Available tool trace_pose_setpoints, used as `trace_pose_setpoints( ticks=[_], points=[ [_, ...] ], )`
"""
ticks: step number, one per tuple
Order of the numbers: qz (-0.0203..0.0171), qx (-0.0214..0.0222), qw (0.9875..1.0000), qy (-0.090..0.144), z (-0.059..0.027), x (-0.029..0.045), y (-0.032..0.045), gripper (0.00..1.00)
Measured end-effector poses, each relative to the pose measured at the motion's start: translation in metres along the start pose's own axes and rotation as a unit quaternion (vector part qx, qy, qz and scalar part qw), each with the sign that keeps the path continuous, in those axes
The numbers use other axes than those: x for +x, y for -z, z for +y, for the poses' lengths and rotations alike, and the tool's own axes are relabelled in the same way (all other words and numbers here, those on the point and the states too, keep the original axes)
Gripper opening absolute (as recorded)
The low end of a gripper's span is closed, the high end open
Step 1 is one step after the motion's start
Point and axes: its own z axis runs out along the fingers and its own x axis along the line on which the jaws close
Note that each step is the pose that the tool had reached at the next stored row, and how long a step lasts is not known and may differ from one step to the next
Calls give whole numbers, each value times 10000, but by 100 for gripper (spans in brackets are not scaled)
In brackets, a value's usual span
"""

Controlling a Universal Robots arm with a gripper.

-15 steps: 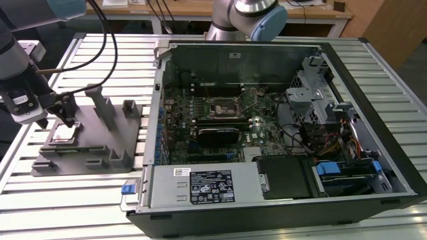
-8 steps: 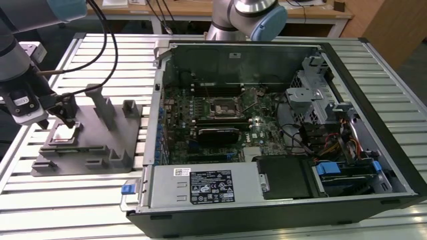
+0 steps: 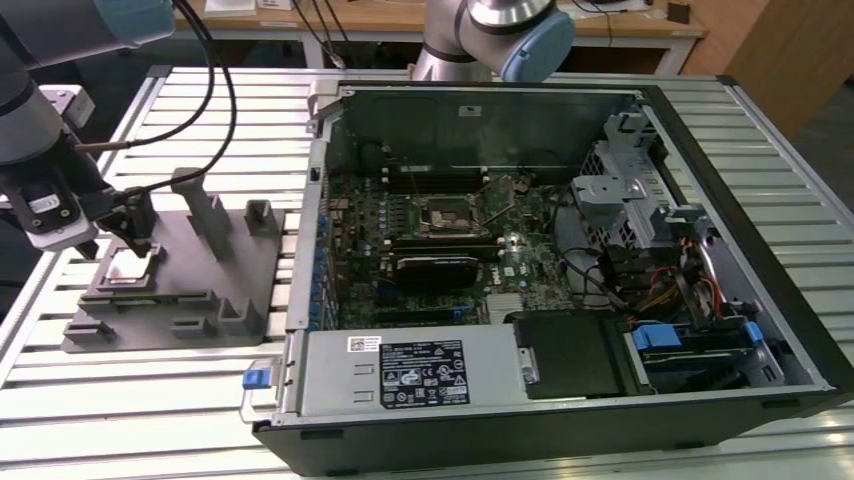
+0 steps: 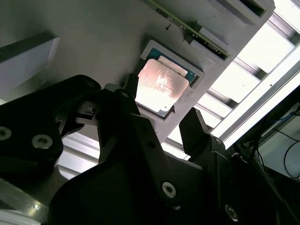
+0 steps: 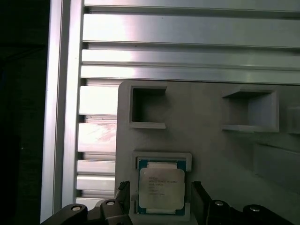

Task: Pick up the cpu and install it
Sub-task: 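Pick up the cpu and move it towards the insertion slot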

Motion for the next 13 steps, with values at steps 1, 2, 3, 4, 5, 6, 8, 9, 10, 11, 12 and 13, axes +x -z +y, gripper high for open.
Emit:
trace_pose_setpoints(
  ticks=[1, 2, 3, 4, 5, 6, 8, 9, 10, 11, 12, 13],
  points=[
    [-1, 0, 10000, 0, 0, 0, -5, 63],
    [-1, -1, 10000, 0, 0, 0, -9, 63],
    [0, 0, 10000, 0, 0, 0, -12, 63],
    [0, 0, 10000, 0, -1, 0, -17, 64],
    [0, 0, 10000, 0, -1, 0, -22, 64],
    [0, 0, 10000, 0, -1, 0, -27, 70],
    [-1, 0, 10000, -6, -1, 0, -41, 70],
    [-1, 0, 10000, -10, -2, 0, -48, 70],
    [-1, 0, 10000, -13, -2, 0, -55, 70],
    [-1, 0, 10000, -14, -2, 0, -61, 70],
    [-1, 0, 10000, -14, -3, 0, -68, 70],
    [0, 0, 10000, -15, -3, 0, -74, 70]
  ],
)
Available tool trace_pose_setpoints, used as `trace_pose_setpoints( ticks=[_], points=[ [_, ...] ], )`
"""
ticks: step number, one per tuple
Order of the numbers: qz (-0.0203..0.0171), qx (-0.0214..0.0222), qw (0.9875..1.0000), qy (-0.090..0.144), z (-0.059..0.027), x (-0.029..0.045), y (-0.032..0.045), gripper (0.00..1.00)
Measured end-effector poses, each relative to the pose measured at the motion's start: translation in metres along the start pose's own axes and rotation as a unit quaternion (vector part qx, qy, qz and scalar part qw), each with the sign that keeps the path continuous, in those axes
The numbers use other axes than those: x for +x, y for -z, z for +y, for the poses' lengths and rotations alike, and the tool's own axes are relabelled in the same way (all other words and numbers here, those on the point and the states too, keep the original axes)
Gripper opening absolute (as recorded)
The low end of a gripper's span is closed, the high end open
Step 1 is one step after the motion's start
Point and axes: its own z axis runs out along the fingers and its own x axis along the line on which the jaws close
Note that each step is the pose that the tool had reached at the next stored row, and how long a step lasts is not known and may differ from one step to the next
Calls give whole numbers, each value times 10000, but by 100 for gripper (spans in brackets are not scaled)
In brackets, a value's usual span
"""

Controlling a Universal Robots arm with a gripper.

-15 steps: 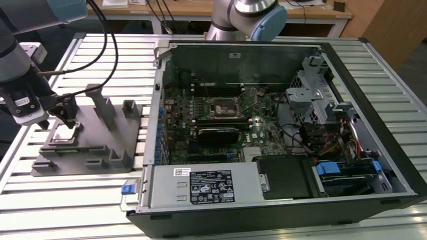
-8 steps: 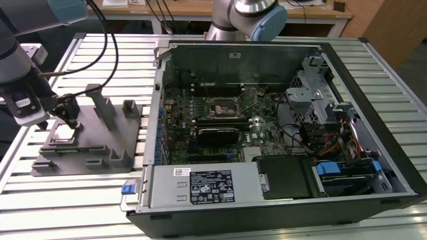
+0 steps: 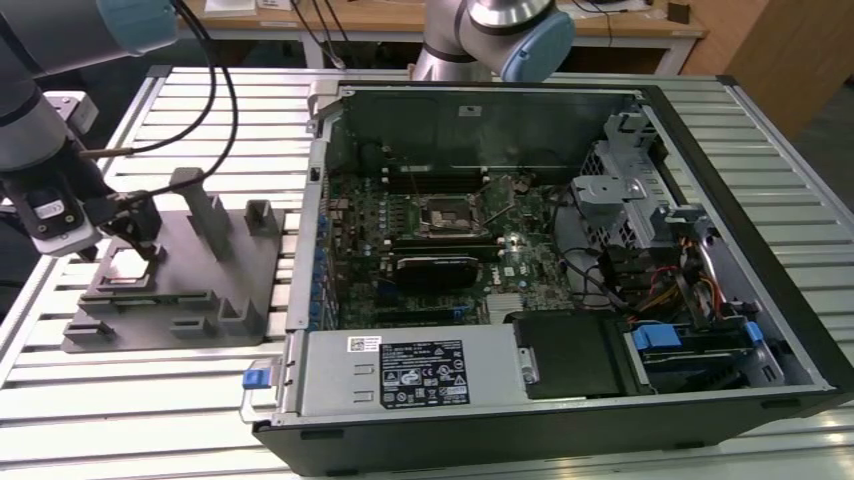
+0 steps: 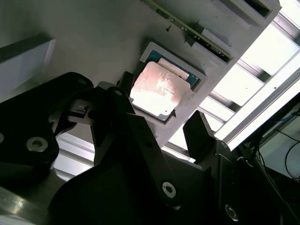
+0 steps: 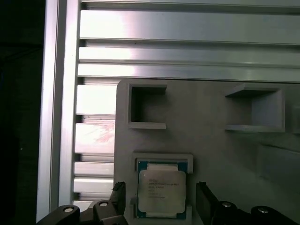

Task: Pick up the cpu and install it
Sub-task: 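Pick up the cpu and move it towards the insertion slot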

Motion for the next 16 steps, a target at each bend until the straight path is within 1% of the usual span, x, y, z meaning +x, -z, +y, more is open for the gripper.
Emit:
trace_pose_setpoints(
  ticks=[16],
  points=[
    [0, 3, 10000, -2, -3, 0, -84, 70]
  ],
)
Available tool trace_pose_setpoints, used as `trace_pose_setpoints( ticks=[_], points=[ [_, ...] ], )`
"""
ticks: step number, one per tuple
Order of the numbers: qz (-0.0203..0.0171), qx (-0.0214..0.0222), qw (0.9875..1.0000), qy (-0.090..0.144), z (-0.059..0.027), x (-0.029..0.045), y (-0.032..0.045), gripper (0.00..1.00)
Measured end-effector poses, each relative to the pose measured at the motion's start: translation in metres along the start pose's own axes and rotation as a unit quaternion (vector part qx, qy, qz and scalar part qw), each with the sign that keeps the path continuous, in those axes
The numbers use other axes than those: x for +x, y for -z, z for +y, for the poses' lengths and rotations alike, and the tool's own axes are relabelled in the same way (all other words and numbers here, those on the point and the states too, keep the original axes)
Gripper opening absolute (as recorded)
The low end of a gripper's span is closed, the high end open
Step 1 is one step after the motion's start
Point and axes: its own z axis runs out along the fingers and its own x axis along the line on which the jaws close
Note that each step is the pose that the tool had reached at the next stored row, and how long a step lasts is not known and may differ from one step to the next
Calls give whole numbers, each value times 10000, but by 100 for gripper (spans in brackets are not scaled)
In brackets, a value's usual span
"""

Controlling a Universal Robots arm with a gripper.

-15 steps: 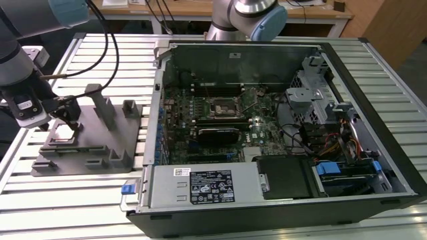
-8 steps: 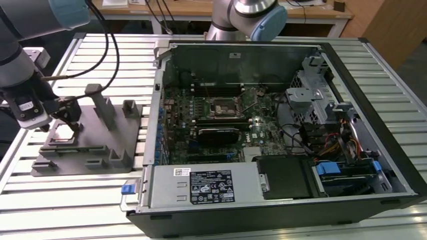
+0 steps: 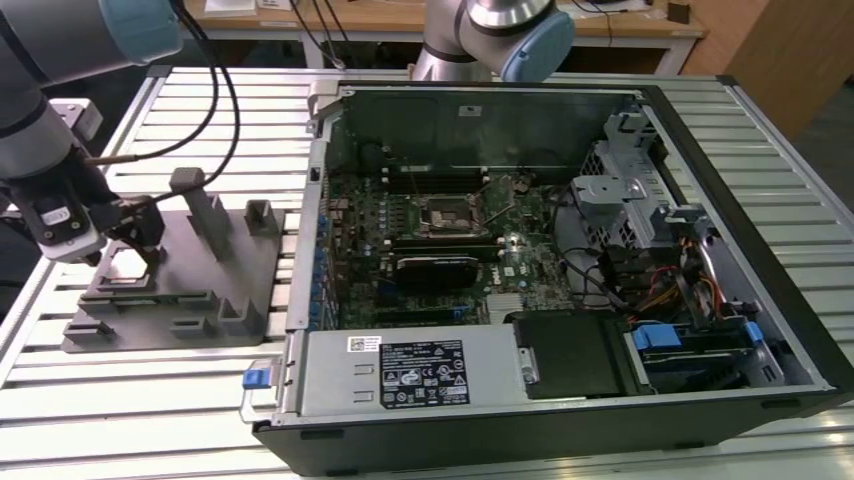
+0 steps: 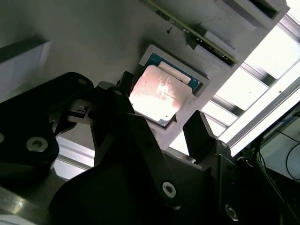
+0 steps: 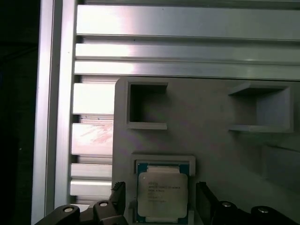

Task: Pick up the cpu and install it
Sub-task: 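Pick up the cpu and move it towards the insertion slot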

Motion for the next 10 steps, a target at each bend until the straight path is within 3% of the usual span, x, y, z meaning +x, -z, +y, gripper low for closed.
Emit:
trace_pose_setpoints(
  ticks=[10],
  points=[
    [-1, 3, 10000, -2, -2, -1, -46, 70]
  ],
)
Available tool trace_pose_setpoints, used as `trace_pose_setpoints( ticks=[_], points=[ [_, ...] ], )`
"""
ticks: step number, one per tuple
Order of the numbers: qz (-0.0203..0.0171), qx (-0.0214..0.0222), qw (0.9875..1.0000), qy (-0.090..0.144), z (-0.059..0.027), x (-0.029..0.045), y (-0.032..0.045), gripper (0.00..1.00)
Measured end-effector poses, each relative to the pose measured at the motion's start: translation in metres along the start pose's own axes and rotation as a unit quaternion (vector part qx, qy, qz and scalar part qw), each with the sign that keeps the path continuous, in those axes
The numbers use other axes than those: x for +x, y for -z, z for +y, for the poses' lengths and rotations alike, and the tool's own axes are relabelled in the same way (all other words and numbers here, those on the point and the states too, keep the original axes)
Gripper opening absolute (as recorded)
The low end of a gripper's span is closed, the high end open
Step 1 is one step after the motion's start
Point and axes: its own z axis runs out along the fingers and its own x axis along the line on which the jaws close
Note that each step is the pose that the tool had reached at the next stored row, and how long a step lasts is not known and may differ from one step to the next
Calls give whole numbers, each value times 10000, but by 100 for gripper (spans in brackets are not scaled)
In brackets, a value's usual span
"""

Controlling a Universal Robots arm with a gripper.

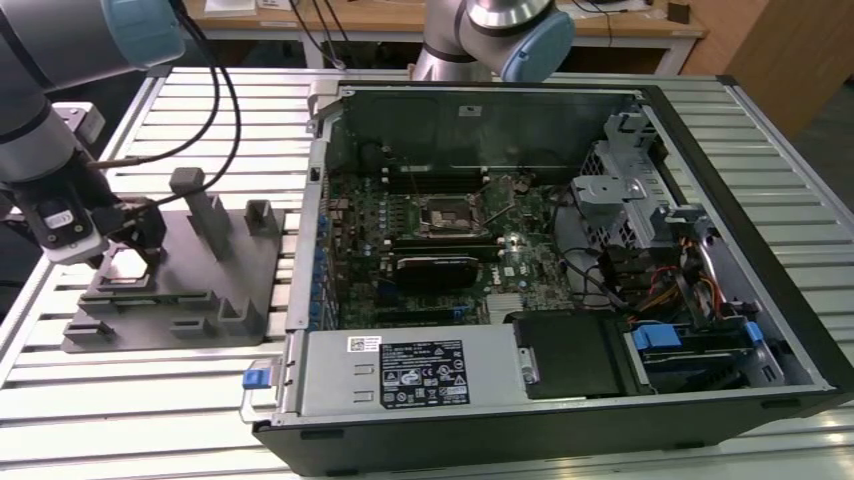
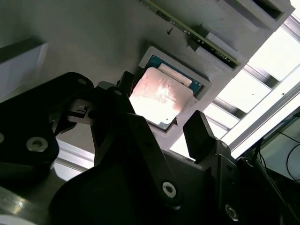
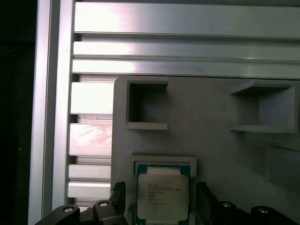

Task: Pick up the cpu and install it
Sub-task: 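Pick up the cpu and move it towards the insertion slot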

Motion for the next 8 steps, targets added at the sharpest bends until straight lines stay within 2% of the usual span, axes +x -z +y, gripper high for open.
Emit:
trace_pose_setpoints(
  ticks=[8],
  points=[
    [0, 4, 10000, -16, 0, -2, -25, 70]
  ],
)
